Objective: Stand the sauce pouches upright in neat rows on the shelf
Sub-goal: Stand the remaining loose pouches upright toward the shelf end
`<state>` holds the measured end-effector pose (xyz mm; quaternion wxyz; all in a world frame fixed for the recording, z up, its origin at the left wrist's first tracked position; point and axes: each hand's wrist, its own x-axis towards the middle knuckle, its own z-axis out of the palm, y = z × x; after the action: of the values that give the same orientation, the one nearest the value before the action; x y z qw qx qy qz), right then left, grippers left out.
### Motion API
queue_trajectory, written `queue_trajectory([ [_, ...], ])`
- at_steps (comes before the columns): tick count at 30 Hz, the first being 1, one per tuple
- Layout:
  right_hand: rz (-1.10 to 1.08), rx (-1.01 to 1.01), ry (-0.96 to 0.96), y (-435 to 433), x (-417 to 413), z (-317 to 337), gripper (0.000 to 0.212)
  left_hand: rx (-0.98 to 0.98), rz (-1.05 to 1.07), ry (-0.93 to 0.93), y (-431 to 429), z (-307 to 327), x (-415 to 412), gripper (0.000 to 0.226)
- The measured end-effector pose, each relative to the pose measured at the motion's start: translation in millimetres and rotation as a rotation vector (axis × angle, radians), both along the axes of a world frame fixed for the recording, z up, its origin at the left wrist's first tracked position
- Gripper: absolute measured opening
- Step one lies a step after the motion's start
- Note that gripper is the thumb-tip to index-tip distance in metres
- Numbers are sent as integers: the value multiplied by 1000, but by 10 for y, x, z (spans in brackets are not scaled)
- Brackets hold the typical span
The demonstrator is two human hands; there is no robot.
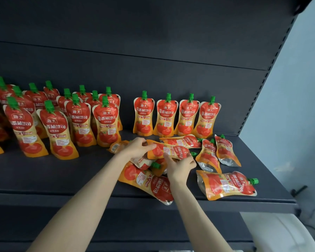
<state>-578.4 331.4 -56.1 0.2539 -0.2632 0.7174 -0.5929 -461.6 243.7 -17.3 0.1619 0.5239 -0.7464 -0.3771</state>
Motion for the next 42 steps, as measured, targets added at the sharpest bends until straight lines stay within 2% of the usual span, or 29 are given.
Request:
queue_trajectory([
  [3,-16,-43,-7,27,-16,14,85,13,39,41,-11,-11,-31,67],
  [7,-54,-199,-44,48,-77,116,81,15,124,373,79,-32,17,57],
  [11,-74,-401,-245,-30,-227,320,75,10,56,502,141,-21,32,47],
  [16,209,-235,-204,-160,-534,399,45,-3,-66,554,111,-23,-218,23],
  [18,201,-227,-190,-180,-728,377,39,-62,-87,500,36,-49,-336,16],
  [20,147,-228,-99,-198,-935,359,38,-162,-63,399,-124,-102,-450,21],
  [22,108,-209,6,-225,-1107,346,37,-196,-49,285,-290,-176,-586,32],
  [24,96,-184,103,-246,-1225,339,36,-151,-63,147,-428,-260,-736,46],
  [26,99,-163,170,-257,-1301,320,36,-170,-84,-53,-517,-341,-872,55],
  [29,98,-135,170,-268,-1389,230,38,-278,-71,-322,-583,-372,-985,63],
  [32,108,-130,156,-294,-1431,189,40,-216,-72,-398,-626,-266,-1003,77],
  [34,126,-138,154,-305,-1433,192,40,-90,-105,-352,-651,-195,-965,72],
  [36,151,-156,134,-298,-1433,204,39,25,-122,-215,-639,-190,-913,60],
  [42,238,-255,96,-209,-1470,297,34,-63,-73,186,-513,-75,-665,41],
])
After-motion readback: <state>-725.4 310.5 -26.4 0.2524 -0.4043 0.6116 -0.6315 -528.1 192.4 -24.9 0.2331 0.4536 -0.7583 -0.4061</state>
